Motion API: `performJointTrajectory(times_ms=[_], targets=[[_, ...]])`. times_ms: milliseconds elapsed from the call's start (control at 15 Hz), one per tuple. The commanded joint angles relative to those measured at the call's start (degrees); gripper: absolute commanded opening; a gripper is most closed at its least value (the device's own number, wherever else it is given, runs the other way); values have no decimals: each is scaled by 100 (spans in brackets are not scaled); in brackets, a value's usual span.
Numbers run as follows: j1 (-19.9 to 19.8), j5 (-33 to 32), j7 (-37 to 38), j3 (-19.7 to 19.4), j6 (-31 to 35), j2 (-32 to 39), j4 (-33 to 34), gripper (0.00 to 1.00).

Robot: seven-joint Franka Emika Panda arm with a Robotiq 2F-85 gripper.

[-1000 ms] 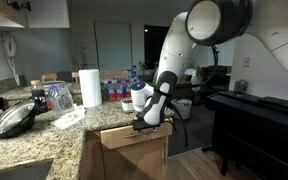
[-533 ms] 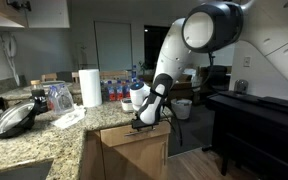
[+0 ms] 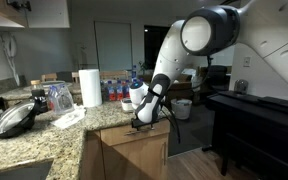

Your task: Push the open drawer closed

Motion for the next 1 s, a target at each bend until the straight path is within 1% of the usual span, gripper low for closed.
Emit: performJointTrajectory(times_ms=[0, 400, 733, 800, 933], targets=[[-166, 283, -310, 69, -193, 199, 423, 100], [-152, 331, -464, 60, -320, 197, 459, 100], [-128, 382, -496, 164, -494, -172, 59, 100], [-105, 401, -502, 176, -643, -275, -36, 100], [-164, 547, -595, 318, -948, -507, -234, 100]])
